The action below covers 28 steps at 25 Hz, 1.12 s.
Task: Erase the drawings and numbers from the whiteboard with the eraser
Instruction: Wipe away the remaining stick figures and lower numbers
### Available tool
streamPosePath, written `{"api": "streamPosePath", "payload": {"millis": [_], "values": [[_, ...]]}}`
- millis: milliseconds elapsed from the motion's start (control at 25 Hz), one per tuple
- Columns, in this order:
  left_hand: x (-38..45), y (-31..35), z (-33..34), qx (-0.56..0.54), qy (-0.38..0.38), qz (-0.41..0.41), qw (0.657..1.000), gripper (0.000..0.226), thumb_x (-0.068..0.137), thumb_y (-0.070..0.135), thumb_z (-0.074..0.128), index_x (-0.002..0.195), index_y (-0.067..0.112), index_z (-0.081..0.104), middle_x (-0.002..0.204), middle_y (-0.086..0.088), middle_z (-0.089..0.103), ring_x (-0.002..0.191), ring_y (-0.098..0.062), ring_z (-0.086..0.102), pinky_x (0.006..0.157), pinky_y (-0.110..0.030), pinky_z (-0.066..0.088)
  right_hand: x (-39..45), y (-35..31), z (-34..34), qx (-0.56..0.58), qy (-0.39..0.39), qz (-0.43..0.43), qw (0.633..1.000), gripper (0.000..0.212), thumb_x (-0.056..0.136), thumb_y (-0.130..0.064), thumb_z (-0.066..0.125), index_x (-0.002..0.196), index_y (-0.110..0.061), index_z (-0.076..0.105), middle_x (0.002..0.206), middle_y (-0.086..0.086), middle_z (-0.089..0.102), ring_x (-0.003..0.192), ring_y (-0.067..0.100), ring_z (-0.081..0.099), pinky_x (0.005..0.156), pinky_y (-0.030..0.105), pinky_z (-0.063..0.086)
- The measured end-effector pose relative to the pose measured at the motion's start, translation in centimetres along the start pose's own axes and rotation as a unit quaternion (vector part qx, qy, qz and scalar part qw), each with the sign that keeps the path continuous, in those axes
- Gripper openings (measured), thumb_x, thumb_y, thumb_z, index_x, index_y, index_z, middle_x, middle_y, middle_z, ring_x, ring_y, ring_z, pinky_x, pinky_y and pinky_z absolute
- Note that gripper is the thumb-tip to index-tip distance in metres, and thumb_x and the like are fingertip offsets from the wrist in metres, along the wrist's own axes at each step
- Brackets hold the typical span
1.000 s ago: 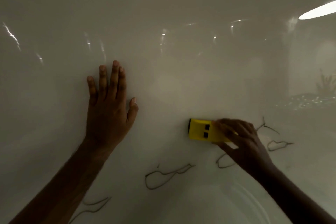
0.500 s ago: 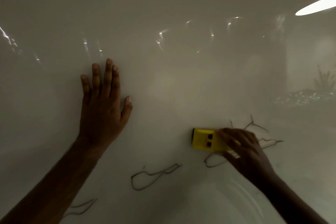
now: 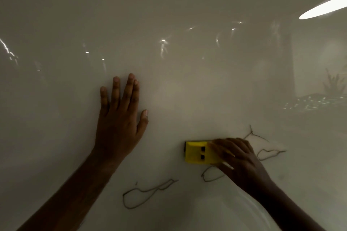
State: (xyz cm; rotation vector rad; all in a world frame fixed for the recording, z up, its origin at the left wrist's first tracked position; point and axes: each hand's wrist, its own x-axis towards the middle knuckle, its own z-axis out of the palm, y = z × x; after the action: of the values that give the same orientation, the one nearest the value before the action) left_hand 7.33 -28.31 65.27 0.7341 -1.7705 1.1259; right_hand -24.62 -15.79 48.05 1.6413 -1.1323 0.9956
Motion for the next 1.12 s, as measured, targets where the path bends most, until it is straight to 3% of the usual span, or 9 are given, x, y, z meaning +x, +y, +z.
{"api": "streamPosePath", "payload": {"millis": [120,280,400,600,760,920,1000,1120], "values": [[-0.2,-0.1,0.0,-0.004,0.008,0.002,1.000,0.076,0.109,0.041,0.038,0.171,0.002,0.018,0.181,-0.016,0.013,0.166,-0.046,0.011,0.135,-0.063,0.003,-1.8,3.6,-1.9,-0.032,0.013,0.050,0.998,0.047,0.105,-0.048,0.057,0.145,-0.024,0.058,0.141,0.000,0.063,0.121,0.030,0.062,0.103,0.040,0.045],[0.1,0.2,0.0,0.007,0.016,0.006,1.000,0.076,0.109,0.041,0.038,0.171,0.001,0.020,0.180,-0.018,0.016,0.165,-0.049,0.015,0.134,-0.063,0.005,1.8,6.3,-3.7,-0.038,0.079,0.143,0.986,0.054,0.095,-0.039,0.070,0.143,-0.016,0.062,0.137,0.003,0.065,0.116,0.031,0.061,0.098,0.043,0.048],[0.2,0.4,0.0,0.005,0.014,0.001,1.000,0.076,0.109,0.042,0.038,0.171,0.001,0.019,0.180,-0.018,0.015,0.165,-0.050,0.014,0.134,-0.064,0.004,2.9,4.4,-2.6,-0.018,0.076,0.112,0.991,0.054,0.094,-0.036,0.073,0.144,-0.018,0.061,0.139,0.001,0.064,0.113,0.026,0.061,0.096,0.041,0.049],[0.1,0.7,-0.1,-0.001,0.011,0.009,1.000,0.078,0.109,0.041,0.038,0.171,0.000,0.016,0.181,-0.019,0.012,0.164,-0.051,0.011,0.135,-0.058,-0.002,-3.4,2.5,-1.1,-0.021,0.000,0.052,0.998,0.047,0.105,-0.046,0.056,0.148,-0.028,0.055,0.145,-0.004,0.059,0.118,0.025,0.058,0.102,0.036,0.043],[0.1,0.9,-0.2,0.004,0.007,0.016,1.000,0.078,0.108,0.040,0.039,0.171,-0.001,0.017,0.180,-0.020,0.013,0.164,-0.051,0.012,0.135,-0.056,-0.004,-4.5,5.9,-3.0,-0.034,0.023,0.149,0.988,0.052,0.099,-0.048,0.058,0.142,-0.020,0.063,0.140,0.003,0.063,0.113,0.034,0.062,0.097,0.042,0.047],[0.2,1.6,-0.2,0.001,0.009,0.015,1.000,0.078,0.108,0.039,0.041,0.171,-0.001,0.018,0.180,-0.020,0.013,0.164,-0.050,0.011,0.135,-0.056,-0.004,0.7,7.5,-4.5,-0.011,0.096,0.245,0.965,0.055,0.095,-0.039,0.073,0.144,-0.018,0.061,0.137,0.005,0.063,0.116,0.028,0.053,0.100,0.034,0.043],[0.2,1.8,-0.2,0.001,0.010,0.016,1.000,0.078,0.108,0.039,0.042,0.171,-0.001,0.018,0.180,-0.020,0.013,0.164,-0.050,0.012,0.135,-0.056,-0.004,2.5,6.4,-3.9,0.008,0.102,0.236,0.966,0.056,0.093,-0.033,0.077,0.144,-0.019,0.061,0.138,0.002,0.063,0.119,0.025,0.053,0.101,0.036,0.043],[0.1,2.0,-0.1,0.001,0.006,0.014,1.000,0.078,0.108,0.039,0.041,0.171,-0.001,0.017,0.180,-0.020,0.012,0.164,-0.051,0.012,0.135,-0.058,-0.002,0.2,3.9,-2.4,0.006,0.055,0.149,0.987,0.055,0.093,-0.037,0.072,0.145,-0.021,0.059,0.141,-0.001,0.062,0.122,0.024,0.056,0.102,0.038,0.044]]}}
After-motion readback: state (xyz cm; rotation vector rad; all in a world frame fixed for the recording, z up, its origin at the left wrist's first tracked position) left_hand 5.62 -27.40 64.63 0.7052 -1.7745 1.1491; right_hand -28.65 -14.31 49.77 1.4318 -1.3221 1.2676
